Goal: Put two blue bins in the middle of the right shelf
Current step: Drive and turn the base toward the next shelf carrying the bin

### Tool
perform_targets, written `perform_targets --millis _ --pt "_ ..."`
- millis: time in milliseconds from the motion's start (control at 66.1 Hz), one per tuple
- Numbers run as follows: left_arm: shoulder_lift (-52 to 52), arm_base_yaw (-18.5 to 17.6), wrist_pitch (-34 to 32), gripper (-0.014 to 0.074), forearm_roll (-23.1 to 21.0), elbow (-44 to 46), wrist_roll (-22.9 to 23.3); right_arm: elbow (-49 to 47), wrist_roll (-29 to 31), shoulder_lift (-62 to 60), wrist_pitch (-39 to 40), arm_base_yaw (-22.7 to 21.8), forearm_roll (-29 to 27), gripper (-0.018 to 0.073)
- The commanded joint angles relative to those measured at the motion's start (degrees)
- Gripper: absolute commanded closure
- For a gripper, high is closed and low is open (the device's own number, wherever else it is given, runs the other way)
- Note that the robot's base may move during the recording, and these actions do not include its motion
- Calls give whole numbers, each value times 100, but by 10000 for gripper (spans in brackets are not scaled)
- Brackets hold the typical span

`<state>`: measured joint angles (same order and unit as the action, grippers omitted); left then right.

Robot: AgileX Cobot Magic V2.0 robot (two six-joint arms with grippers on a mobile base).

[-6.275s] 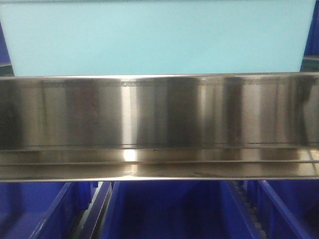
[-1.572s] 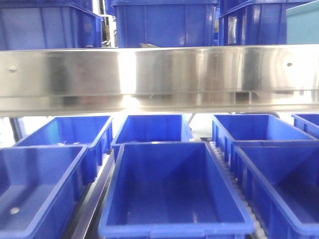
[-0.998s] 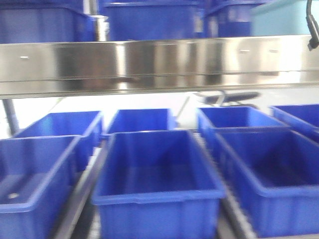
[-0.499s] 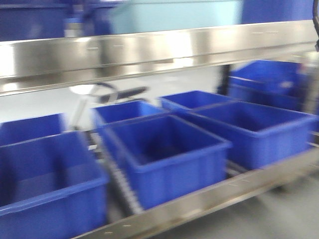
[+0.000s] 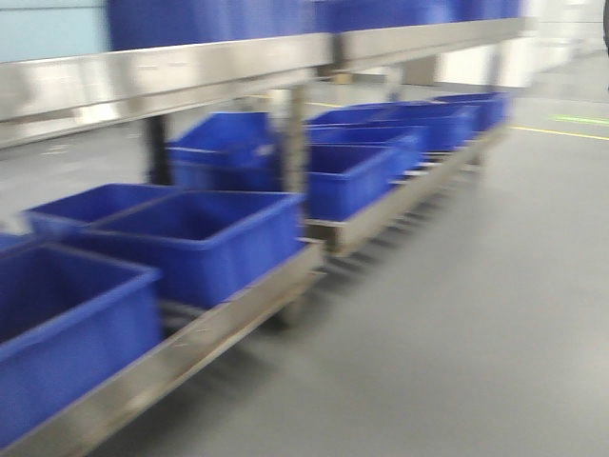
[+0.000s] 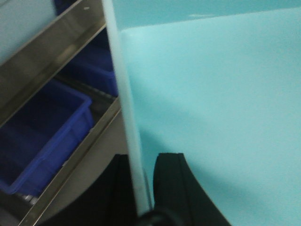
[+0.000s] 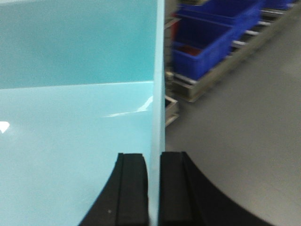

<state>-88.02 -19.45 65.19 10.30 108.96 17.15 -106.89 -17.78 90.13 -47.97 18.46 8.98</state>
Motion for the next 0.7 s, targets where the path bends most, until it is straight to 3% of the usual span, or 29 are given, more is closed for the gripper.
perform_targets --millis 0,680 --pt "85 -54 -199 707 -199 85 -84 -48 38 -19 347 -2 28 725" --pt "85 -43 -200 707 -199 85 -84 -48 38 -19 347 -2 28 725"
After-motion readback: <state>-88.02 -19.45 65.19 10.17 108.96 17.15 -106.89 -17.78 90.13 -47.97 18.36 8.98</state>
